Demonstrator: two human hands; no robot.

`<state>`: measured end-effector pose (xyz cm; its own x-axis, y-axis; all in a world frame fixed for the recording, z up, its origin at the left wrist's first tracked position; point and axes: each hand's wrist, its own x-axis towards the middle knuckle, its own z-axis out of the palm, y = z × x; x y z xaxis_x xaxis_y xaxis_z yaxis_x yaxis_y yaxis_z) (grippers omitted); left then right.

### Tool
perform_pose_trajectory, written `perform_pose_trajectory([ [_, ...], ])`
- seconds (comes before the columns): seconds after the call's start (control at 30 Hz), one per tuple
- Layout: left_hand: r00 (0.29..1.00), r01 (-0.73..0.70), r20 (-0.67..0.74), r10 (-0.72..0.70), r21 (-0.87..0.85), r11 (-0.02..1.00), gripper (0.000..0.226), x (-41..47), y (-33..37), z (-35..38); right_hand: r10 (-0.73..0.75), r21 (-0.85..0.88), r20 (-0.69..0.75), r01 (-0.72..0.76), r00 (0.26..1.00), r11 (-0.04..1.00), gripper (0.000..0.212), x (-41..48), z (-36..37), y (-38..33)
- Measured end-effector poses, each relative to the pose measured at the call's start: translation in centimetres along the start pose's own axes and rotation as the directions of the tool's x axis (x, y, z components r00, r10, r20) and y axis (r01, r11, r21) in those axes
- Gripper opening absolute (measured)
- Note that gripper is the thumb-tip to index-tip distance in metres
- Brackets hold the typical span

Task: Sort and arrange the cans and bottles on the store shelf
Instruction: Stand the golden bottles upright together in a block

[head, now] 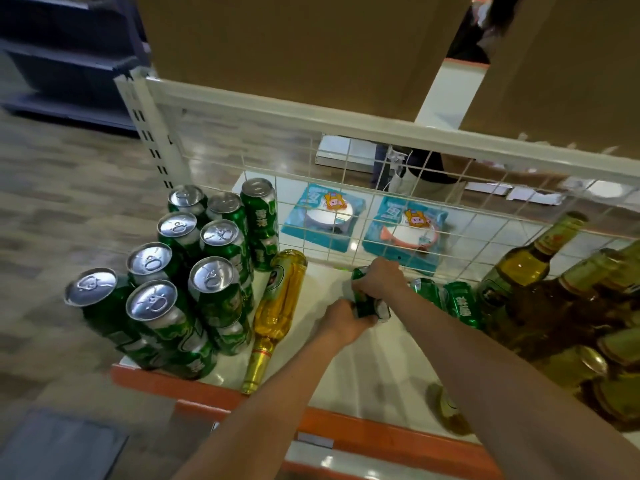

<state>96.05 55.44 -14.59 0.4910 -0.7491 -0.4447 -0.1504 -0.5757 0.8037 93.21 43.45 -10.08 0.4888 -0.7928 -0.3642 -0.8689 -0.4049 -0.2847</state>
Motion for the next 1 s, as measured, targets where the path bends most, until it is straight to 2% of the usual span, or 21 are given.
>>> perform_pose_trajectory([
  [0.1, 1.0, -0.001, -0.025, 0.001, 0.003, 1.0, 0.042, -0.7, -0.9, -1.2, -0.022, 0.015, 0.019, 0.022, 1.0, 1.0, 0.065, -1.2, -0.2, -1.6],
  [0.27, 0.995, -0.009, -0.099, 0.012, 0.034, 0.999, 0.04, -0.5, -2.0, -3.3, -0.049, 0.138, -0.035, 0.053, 0.998, 0.989, 0.065, -2.9, -0.1, -3.8],
  [0.53, 0.988, -0.039, -0.155, 0.006, -0.214, 0.976, 0.045, 2.4, -2.9, -3.9, -0.06, 0.206, -0.197, 0.101, 0.979, 0.973, 0.068, -2.7, 1.9, -5.7],
  [0.7, 0.983, -0.043, -0.185, -0.004, -0.247, 0.968, 0.048, 3.3, -2.6, -3.9, -0.061, 0.312, -0.208, 0.125, 0.976, 0.942, 0.069, -1.4, 1.4, -5.5],
  [0.83, 0.978, -0.041, -0.207, -0.003, -0.207, 0.978, 0.041, 2.6, -2.0, -3.6, -0.111, 0.314, -0.212, 0.175, 0.971, 0.933, 0.066, -1.4, 0.9, -5.0],
  [0.93, 0.983, -0.04, -0.186, -0.001, -0.218, 0.975, 0.055, 2.2, -3.1, -2.4, -0.149, 0.3, -0.195, 0.204, 0.969, 0.932, 0.067, -2.0, 0.2, -3.6],
  [1.0, 0.99, -0.017, -0.14, -0.015, -0.224, 0.974, 0.061, 1.7, -3.4, -1.2, -0.135, 0.23, -0.191, 0.179, 0.972, 0.957, 0.069, -2.4, -0.5, -2.1],
])
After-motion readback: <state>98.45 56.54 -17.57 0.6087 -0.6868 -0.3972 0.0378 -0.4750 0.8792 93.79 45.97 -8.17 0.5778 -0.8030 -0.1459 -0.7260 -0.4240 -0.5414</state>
